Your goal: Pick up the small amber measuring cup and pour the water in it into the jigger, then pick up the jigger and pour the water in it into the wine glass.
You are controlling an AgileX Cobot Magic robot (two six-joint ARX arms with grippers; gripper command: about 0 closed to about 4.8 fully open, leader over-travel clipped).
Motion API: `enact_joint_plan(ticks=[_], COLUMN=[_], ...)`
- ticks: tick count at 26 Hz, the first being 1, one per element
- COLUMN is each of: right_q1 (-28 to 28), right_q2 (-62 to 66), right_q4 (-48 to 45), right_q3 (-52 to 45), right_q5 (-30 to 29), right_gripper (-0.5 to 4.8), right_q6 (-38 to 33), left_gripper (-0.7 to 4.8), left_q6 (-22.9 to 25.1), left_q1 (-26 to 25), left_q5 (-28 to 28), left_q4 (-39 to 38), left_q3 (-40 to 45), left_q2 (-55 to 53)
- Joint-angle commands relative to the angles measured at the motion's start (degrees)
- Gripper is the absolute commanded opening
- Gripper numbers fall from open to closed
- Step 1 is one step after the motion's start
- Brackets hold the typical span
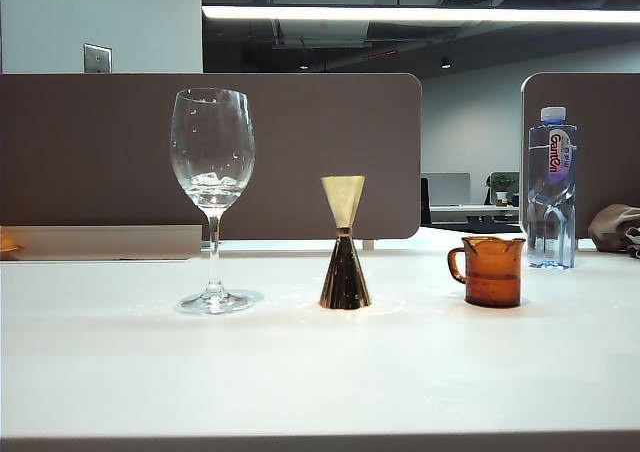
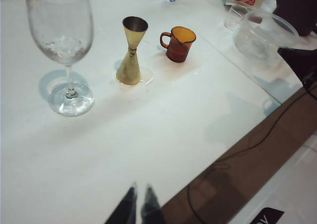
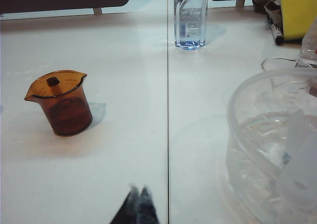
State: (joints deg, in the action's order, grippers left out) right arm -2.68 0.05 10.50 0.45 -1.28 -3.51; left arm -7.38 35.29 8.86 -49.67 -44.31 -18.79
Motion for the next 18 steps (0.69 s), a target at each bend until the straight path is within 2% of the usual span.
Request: enact_joint_plan(ticks=[1, 8, 13, 18], right_q1=[0.1, 0.1, 0.1, 0.1], right_q2=[0.1, 0.1, 0.1, 0.1], right_q4=[-0.4, -0.4, -0.4, -0.4], right_q3=[-0.4, -0.4, -0.4, -0.4], right_q5=[0.0, 0.0, 0.0, 0.0], right_gripper=[-0.05, -0.05, -0.05, -0.05], right_q6=[-0.1, -0.1, -0.1, -0.1], left_gripper=[0.26, 0.26, 0.26, 0.26], left_q6=[-0.1, -0.2, -0.1, -0.1], left_q1=[0.0, 0.0, 0.1, 0.1], left_q5=[-0.9, -0.8, 4.2, 4.5], left_q4=[1.3, 4.6, 6.4, 6.6], left_q3=[-0.3, -0.3, -0.3, -0.3], left_q2=[0.1, 0.4, 0.4, 0.4])
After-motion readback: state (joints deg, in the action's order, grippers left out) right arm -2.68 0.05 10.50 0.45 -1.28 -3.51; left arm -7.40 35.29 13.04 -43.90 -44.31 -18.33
